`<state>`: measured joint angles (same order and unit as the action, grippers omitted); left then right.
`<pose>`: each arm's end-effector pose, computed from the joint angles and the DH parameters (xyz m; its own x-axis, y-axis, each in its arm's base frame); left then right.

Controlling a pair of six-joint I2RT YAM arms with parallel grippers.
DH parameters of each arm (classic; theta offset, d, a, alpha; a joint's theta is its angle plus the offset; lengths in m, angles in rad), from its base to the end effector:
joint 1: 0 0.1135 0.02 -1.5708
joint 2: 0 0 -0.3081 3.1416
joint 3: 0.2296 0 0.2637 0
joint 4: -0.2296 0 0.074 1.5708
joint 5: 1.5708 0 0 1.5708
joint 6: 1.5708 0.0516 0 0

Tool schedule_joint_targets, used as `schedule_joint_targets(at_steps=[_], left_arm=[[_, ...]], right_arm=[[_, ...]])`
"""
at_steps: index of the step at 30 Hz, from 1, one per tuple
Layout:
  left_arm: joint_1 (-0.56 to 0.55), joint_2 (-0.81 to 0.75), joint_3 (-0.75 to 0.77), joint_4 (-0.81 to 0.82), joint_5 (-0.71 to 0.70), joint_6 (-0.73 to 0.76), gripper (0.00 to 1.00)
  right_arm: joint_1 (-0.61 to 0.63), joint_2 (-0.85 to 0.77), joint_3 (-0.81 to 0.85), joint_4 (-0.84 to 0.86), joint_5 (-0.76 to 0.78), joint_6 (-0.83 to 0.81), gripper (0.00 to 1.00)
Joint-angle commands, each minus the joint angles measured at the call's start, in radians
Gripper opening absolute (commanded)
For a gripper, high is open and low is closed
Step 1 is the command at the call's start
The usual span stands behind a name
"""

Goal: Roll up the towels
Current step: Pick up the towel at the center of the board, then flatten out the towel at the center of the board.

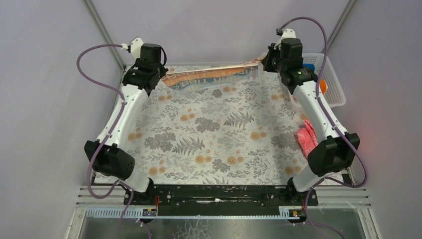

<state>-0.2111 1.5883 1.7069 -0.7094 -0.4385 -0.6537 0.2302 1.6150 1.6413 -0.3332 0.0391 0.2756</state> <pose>0.3698 -0.0568 0.4443 -0.3381 -0.4906 -0.8031 -0.4543 0.8324 -0.3173 0.3981 0.0912 0.4501 -0.3352 0.2007 -0.9205 -0.1044 0.9631 0.2480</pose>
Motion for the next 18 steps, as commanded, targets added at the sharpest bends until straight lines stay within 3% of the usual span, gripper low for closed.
schedule_joint_targets(at_steps=[1, 7, 10, 12, 14, 16, 18], left_arm=[[0.029, -0.121, -0.142, 0.050, -0.064, 0.003, 0.00], [0.029, -0.339, -0.654, 0.152, 0.065, -0.226, 0.09], [0.029, -0.439, -0.911, 0.198, 0.163, -0.344, 0.15], [0.029, -0.510, -1.054, 0.221, 0.230, -0.401, 0.24], [0.029, -0.598, -1.163, 0.221, 0.287, -0.430, 0.25], [0.029, -0.675, -1.210, 0.190, 0.323, -0.442, 0.28], [0.029, -0.734, -1.214, 0.143, 0.338, -0.434, 0.38]], right_arm=[[-0.013, -0.074, -0.071, 0.055, 0.004, -0.022, 0.01], [-0.013, -0.236, -0.519, 0.128, -0.093, 0.104, 0.06], [-0.013, -0.310, -0.734, 0.134, -0.133, 0.172, 0.15], [-0.012, -0.369, -0.855, 0.137, -0.159, 0.207, 0.30], [-0.013, -0.414, -0.940, 0.127, -0.194, 0.218, 0.44], [-0.013, -0.451, -0.978, 0.084, -0.189, 0.217, 0.59], [-0.012, -0.478, -0.979, 0.023, -0.162, 0.208, 0.70]])
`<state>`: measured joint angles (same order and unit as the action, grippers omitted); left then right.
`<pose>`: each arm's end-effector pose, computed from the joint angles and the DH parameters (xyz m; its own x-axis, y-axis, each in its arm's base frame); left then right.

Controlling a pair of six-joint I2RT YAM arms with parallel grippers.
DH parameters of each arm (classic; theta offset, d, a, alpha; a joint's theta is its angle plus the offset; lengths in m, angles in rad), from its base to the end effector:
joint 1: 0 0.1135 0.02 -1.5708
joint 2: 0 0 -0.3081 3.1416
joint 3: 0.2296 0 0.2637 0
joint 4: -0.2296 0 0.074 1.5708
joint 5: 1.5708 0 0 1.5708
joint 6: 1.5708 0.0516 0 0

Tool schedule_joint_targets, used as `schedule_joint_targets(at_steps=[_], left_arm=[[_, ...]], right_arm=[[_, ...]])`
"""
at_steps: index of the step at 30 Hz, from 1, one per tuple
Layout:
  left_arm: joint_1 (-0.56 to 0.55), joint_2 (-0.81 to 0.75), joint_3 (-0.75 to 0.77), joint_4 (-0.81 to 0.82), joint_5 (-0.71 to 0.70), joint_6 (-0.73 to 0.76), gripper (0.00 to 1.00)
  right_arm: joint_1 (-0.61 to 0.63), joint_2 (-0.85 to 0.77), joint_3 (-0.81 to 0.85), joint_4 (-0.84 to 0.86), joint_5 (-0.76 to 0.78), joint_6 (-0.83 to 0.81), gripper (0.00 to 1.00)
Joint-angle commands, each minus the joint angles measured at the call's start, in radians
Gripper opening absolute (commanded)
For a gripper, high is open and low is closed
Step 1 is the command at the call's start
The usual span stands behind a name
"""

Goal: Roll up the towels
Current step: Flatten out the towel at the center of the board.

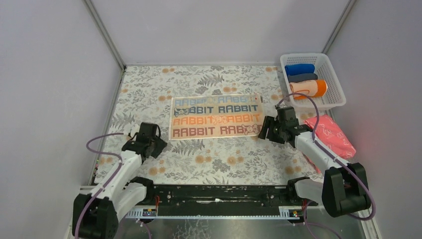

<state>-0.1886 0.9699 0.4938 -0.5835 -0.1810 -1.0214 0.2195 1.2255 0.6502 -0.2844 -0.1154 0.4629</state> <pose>0.1614 -0.0214 0.1945 -0.5309 -0.7527 -0.3894 -0.6795 0.6526 -0.3352 0.2384 0.0593 0.2192 -0.7910 0.2780 -0.5450 0.0711 0.9265 0.3695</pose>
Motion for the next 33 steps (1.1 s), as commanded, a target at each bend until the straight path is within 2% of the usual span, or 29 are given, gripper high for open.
schedule_joint_targets(at_steps=[1, 4, 6, 12, 17, 23, 33], left_arm=[[0.006, -0.133, 0.012, -0.010, 0.080, -0.054, 0.40], [0.007, -0.129, 0.081, -0.035, 0.082, 0.018, 0.50], [0.007, -0.059, 0.149, -0.021, 0.094, 0.099, 0.54], [0.006, 0.320, 0.382, 0.059, 0.176, 0.268, 0.55], [0.006, 0.602, 0.524, 0.087, 0.199, 0.308, 0.54], [0.008, 0.695, 0.467, 0.114, 0.209, 0.275, 0.54], [0.012, 0.552, 0.169, 0.125, 0.227, 0.189, 0.54]], right_arm=[[-0.003, -0.099, 0.021, -0.041, 0.011, 0.013, 0.72], [-0.003, -0.097, 0.054, -0.038, 0.053, -0.015, 0.73], [-0.002, -0.057, 0.094, -0.018, 0.055, -0.027, 0.73], [-0.003, 0.142, 0.227, 0.050, 0.017, -0.033, 0.72], [-0.003, 0.308, 0.294, 0.078, 0.003, -0.035, 0.72], [-0.003, 0.388, 0.261, 0.056, -0.005, -0.017, 0.73], [-0.002, 0.308, 0.093, -0.039, -0.026, 0.013, 0.74]])
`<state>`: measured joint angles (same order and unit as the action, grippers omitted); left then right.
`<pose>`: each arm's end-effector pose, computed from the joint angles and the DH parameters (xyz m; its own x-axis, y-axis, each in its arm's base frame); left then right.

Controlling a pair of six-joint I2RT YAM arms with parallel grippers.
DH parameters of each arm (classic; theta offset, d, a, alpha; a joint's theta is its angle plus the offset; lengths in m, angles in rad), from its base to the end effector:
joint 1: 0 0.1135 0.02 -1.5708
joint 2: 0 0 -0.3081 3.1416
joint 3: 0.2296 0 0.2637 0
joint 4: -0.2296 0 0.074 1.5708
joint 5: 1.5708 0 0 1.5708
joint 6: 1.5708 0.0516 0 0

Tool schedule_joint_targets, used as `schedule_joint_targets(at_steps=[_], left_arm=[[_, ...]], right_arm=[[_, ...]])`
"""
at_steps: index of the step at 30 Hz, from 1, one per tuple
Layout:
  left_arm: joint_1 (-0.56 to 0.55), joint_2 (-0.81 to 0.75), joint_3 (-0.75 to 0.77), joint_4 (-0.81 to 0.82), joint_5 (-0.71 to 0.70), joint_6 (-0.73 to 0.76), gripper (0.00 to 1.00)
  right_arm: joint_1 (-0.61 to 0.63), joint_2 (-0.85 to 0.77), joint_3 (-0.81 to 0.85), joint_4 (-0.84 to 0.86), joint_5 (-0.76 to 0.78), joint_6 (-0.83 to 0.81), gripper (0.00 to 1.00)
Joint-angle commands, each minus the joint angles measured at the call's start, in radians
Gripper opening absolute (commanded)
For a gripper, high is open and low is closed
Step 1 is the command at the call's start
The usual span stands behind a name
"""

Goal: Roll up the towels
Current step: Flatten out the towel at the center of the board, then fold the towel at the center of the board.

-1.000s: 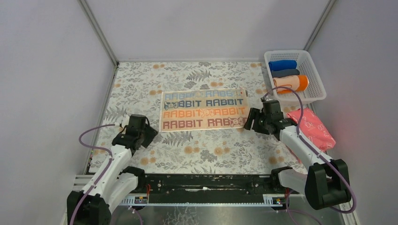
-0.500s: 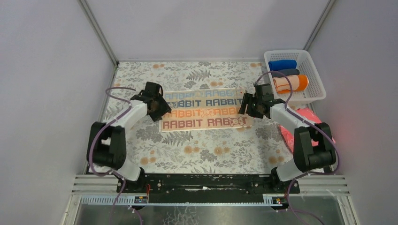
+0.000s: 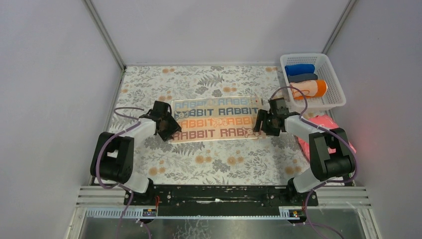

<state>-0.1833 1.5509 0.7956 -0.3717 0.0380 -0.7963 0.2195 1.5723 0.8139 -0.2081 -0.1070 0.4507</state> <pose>0.2906 -0.0559 0.1758 -0.7627 -0.5850 -0.2758 -0.4961 0.8027 -0.3309 0.3105 0.0749 0.1855 -0.8431 0.2557 -0.4732 0.1017 0.9397 0.3266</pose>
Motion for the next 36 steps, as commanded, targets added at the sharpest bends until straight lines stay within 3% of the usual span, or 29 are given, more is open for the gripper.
schedule_joint_targets(at_steps=[1, 5, 10, 18, 22, 28, 36], left_arm=[[0.007, -0.053, -0.152, -0.097, 0.010, -0.045, 0.54], [0.008, -0.146, -0.106, -0.172, -0.013, -0.025, 0.62], [0.012, -0.145, 0.136, -0.265, -0.161, 0.146, 0.68], [0.052, 0.120, 0.468, -0.295, -0.224, 0.555, 0.69], [0.099, 0.259, 0.563, -0.272, -0.083, 0.665, 0.69], [0.143, 0.355, 0.628, -0.244, 0.026, 0.802, 0.65], [0.161, 0.538, 0.786, -0.292, 0.145, 0.925, 0.41]], right_arm=[[-0.003, -0.058, -0.076, -0.128, -0.037, 0.025, 0.74], [-0.003, -0.132, -0.021, -0.166, -0.055, -0.014, 0.77], [-0.002, -0.142, 0.160, -0.180, -0.053, -0.127, 0.77], [-0.003, 0.001, 0.470, -0.194, -0.178, -0.308, 0.84], [-0.009, 0.138, 0.611, -0.186, -0.300, -0.377, 0.83], [-0.033, 0.256, 0.715, -0.207, -0.434, -0.497, 0.82], [-0.033, 0.290, 0.668, -0.173, -0.453, -0.530, 0.82]])
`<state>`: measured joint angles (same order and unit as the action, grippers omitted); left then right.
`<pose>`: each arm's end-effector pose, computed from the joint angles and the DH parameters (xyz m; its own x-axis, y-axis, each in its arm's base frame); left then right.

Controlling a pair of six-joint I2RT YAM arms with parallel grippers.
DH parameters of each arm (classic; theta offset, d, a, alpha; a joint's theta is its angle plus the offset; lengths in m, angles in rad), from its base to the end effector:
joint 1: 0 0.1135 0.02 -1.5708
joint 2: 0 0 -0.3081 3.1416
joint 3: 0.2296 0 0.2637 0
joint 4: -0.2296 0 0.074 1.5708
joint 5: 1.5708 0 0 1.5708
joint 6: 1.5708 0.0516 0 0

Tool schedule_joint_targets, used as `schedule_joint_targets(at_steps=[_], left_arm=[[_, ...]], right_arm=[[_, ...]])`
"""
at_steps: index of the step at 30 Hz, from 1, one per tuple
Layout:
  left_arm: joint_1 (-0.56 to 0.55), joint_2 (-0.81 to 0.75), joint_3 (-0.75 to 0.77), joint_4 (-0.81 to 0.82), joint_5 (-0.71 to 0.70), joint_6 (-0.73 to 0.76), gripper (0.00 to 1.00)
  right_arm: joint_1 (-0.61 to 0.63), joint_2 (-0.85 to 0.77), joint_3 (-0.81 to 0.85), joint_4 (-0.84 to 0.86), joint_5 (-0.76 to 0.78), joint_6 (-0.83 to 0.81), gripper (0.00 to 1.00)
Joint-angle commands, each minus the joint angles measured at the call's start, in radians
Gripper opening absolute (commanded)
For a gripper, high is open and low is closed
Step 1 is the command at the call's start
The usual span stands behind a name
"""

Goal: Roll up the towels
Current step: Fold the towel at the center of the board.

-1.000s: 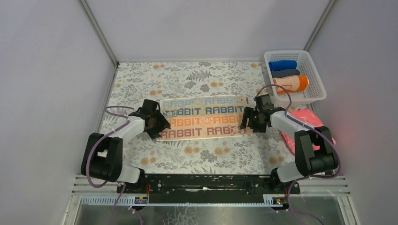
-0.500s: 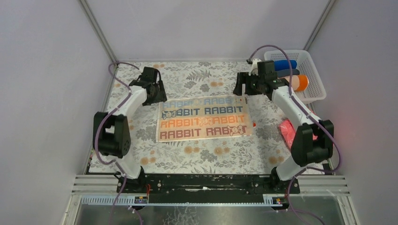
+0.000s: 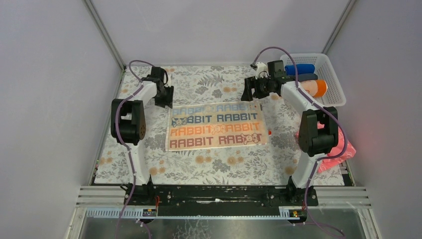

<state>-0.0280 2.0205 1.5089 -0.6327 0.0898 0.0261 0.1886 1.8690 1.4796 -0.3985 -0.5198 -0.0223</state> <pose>0.4588 -0.0175 0.2034 -0.9081 0.0514 -0.4157 0.0887 0.9935 -0.0708 0.4418 0.1104 0.2818 -0.6848 -0.1504 -0.7130 -0.5222 0.7837 0.3363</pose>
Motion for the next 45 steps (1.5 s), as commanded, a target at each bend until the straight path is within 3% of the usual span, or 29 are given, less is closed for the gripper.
schedule_joint_targets(at_steps=[1, 12, 16, 23, 27, 34, 45], left_arm=[[0.006, 0.086, 0.086, -0.033, 0.083, 0.110, 0.40], [0.010, 0.210, 0.148, -0.082, 0.048, 0.123, 0.33], [0.002, 0.218, 0.138, -0.106, 0.063, 0.126, 0.31], [-0.005, 0.215, 0.118, -0.128, 0.056, 0.131, 0.25], [-0.006, 0.215, 0.123, -0.134, 0.043, 0.132, 0.13], [-0.005, 0.214, 0.137, -0.141, 0.019, 0.135, 0.04], [-0.008, 0.220, 0.142, -0.141, -0.009, 0.134, 0.01]], right_arm=[[-0.002, -0.007, 0.002, 0.011, -0.029, -0.065, 0.82], [-0.002, 0.004, -0.027, 0.003, 0.069, -0.129, 0.82], [-0.005, 0.021, -0.003, -0.027, 0.162, -0.204, 0.82], [-0.024, 0.102, 0.079, -0.089, 0.170, -0.309, 0.82], [-0.037, 0.152, 0.109, -0.099, 0.180, -0.340, 0.79], [-0.062, 0.249, 0.217, -0.160, 0.184, -0.411, 0.74], [-0.072, 0.370, 0.353, -0.227, 0.210, -0.455, 0.62]])
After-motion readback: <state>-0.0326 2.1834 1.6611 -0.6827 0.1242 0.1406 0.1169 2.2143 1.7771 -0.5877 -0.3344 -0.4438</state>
